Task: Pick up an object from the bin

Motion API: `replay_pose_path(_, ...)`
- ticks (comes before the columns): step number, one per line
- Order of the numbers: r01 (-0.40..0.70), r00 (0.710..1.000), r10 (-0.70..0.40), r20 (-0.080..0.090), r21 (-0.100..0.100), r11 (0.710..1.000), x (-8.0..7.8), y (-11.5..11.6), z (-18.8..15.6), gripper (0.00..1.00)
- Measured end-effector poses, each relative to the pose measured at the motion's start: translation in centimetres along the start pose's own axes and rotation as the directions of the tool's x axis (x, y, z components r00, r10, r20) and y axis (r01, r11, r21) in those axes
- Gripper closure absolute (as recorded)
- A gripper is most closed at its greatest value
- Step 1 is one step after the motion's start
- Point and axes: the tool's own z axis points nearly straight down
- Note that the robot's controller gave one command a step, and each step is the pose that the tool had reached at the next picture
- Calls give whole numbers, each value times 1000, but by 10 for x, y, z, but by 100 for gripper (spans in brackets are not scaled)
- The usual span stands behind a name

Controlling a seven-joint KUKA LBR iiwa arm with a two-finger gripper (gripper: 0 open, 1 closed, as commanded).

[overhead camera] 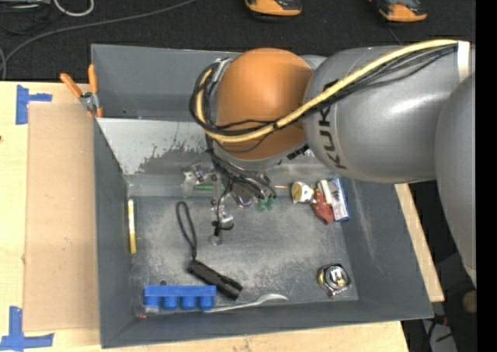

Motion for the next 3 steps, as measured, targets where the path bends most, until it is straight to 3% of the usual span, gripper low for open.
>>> replay_pose_path(1,343,939,-343,-2,-2,939,19,3,-19,0)
replay_pose_path(2,405,914,-405,0,-1,914,18,17,42,0)
replay_pose_path(3,425,905,-425,-12,-8,905,23,22,51,0)
